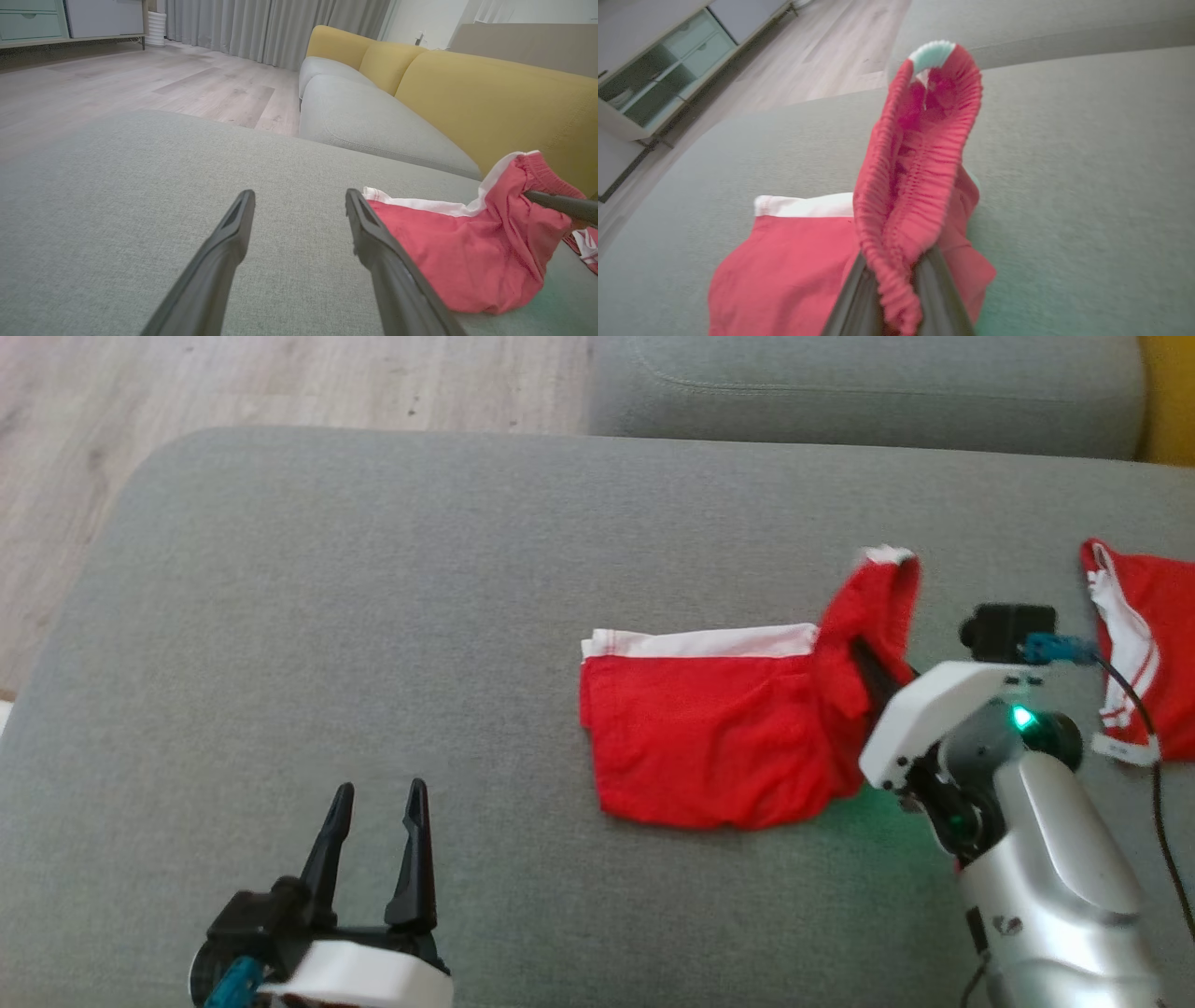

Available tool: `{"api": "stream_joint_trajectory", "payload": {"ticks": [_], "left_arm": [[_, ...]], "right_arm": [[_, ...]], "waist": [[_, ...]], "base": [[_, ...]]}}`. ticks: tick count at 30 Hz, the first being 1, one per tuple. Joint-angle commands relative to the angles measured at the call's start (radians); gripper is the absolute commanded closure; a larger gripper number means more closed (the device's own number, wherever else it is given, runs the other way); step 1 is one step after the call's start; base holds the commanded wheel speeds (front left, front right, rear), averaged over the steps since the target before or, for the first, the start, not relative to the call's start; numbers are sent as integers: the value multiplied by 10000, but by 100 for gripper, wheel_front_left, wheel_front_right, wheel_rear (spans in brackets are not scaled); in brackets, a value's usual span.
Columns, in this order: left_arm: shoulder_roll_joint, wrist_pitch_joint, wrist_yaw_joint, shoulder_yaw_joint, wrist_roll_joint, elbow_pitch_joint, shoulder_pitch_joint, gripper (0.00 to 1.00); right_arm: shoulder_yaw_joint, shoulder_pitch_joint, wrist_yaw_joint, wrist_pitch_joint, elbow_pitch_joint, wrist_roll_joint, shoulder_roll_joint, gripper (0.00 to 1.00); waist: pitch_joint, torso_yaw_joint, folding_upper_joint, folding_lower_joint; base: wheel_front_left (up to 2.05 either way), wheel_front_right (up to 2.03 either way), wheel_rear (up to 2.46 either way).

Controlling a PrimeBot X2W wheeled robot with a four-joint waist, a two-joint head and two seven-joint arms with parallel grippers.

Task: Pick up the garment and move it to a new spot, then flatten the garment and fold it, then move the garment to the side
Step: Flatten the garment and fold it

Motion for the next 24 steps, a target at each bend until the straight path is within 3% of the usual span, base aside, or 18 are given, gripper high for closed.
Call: {"api": "stream_joint_trajectory", "payload": {"ticks": [1,6,13,15,16,24], "left_arm": [[34,-120,-5,320,55,-259,-497,0],[-102,-159,-76,319,44,-215,-609,0],[-257,-200,-107,279,75,-180,-610,0],[-283,-208,-127,274,68,-150,-596,0],[-298,-213,-137,276,66,-129,-596,0],[-360,-246,-169,356,72,-48,-559,0]], "right_arm": [[401,-243,35,122,-679,174,126,100],[1511,-124,35,423,-1263,752,206,100],[2570,-201,35,342,-701,1153,210,100],[2829,-264,35,225,-512,1219,210,44],[2978,-295,35,138,-452,1264,210,1],[4215,-451,35,-312,-602,1509,211,0]], "waist": [[24,127,0,-1],[60,583,0,-1],[48,969,0,-1],[42,1032,0,-1],[41,1055,0,-1],[78,1023,0,-1]], "base": [[0,0,0],[0,0,0],[0,0,0],[0,0,0],[0,0,0],[0,0,0]]}}
